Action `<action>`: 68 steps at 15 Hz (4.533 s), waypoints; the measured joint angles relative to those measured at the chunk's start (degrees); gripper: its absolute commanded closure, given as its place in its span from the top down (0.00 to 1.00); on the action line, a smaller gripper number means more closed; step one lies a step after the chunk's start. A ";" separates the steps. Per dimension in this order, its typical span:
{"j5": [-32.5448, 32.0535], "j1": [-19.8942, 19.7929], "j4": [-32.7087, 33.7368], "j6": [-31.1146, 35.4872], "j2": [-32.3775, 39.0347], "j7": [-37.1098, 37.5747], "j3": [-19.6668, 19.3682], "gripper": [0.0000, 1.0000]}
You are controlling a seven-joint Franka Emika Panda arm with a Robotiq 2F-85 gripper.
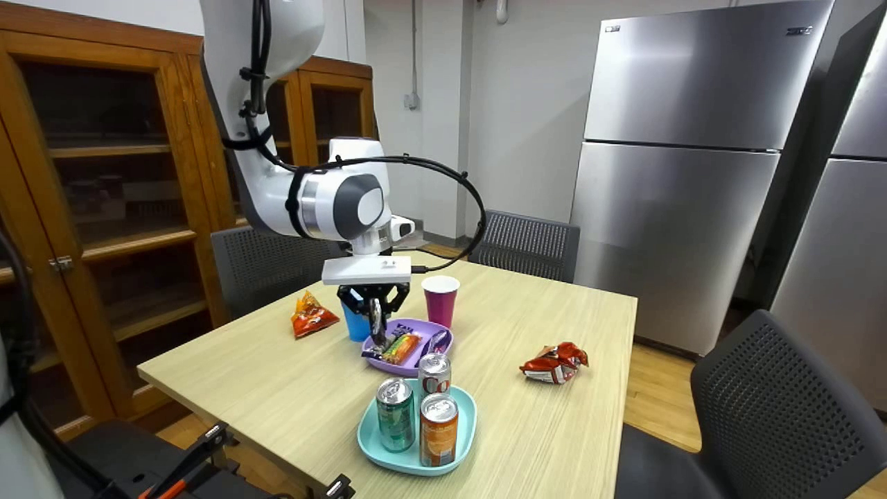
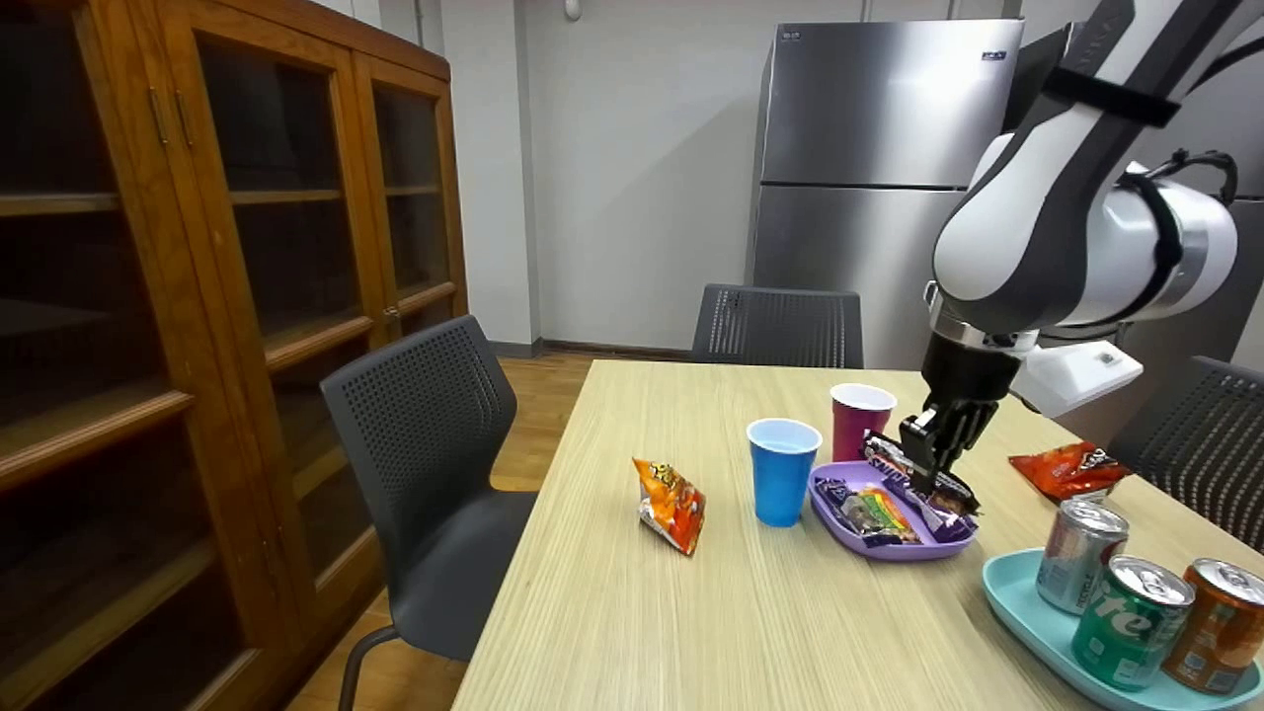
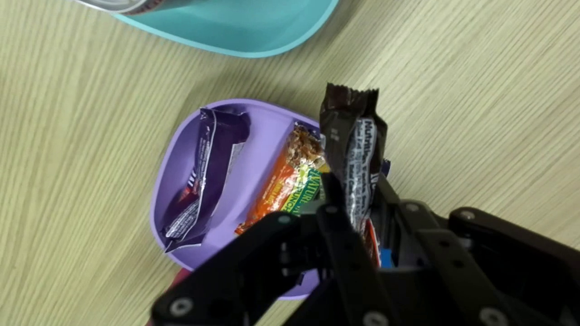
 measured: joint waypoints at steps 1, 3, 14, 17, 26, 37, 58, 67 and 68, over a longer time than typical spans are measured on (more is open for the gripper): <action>1.09 -0.32 1.15 -0.56 0.67 0.00 0.04 0.05; 4.25 -1.74 3.77 -1.17 2.71 -0.14 0.99 0.05; 9.84 -7.90 19.92 -7.54 16.97 -0.30 4.67 0.05; 9.88 -8.01 22.93 -8.89 19.30 -0.07 4.37 0.05; 10.20 -8.01 25.69 -10.38 21.40 1.16 3.81 0.75; 10.19 -7.75 21.95 -9.78 16.01 1.12 5.39 1.00; 9.86 -4.35 -13.99 0.17 -11.63 1.19 1.78 1.00; 9.86 -1.13 -17.49 0.20 -15.50 1.48 0.02 1.00; 9.86 -1.11 -17.49 0.20 -15.49 1.48 0.00 1.00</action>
